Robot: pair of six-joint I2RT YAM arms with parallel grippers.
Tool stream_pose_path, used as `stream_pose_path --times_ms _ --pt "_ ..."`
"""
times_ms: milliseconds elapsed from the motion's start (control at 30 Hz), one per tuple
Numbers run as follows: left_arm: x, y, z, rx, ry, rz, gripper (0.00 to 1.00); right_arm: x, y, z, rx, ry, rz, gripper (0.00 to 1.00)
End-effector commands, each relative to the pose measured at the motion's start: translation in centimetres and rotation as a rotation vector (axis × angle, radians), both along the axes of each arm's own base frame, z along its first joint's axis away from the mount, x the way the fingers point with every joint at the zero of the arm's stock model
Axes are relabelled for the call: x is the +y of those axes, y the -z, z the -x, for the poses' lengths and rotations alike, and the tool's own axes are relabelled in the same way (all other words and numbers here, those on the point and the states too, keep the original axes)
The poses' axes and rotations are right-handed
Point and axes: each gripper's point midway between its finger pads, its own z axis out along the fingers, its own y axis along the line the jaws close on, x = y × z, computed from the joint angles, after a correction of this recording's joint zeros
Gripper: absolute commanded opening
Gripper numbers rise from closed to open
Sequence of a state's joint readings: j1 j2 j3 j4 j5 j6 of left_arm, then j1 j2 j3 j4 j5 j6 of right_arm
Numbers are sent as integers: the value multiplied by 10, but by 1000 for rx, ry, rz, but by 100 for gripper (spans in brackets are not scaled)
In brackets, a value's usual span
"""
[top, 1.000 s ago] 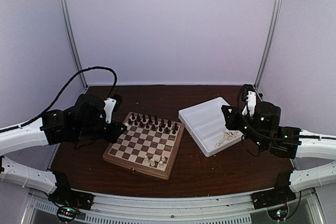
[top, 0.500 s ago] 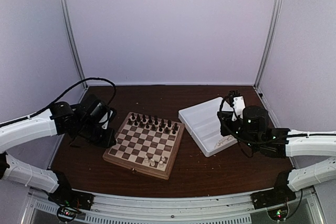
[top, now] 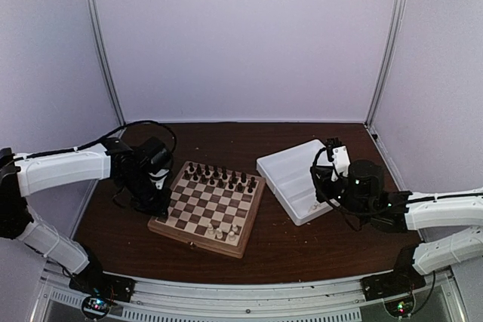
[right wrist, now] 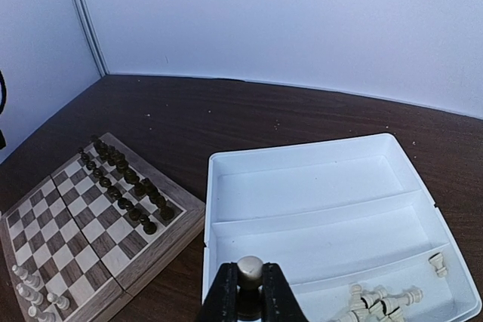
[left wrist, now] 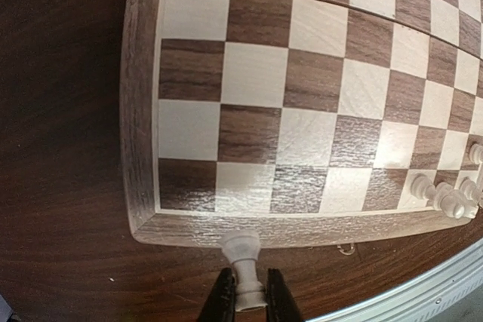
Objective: Set up the chess pieces on the board
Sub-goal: Place the chess piece on the chessboard.
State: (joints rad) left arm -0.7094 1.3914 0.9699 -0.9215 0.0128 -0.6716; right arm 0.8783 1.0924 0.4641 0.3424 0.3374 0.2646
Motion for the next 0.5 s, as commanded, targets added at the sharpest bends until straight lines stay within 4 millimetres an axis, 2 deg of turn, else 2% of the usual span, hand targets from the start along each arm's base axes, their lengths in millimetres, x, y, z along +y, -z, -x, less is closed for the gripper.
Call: stream_pose_path --times_ms 0,467 --pt "6 -6 -1 66 -1 13 0 0 -9 0 -31 -10 -35 11" --pt "14 22 -10 159 2 -46 0 -2 -7 -2 -41 4 -22 11"
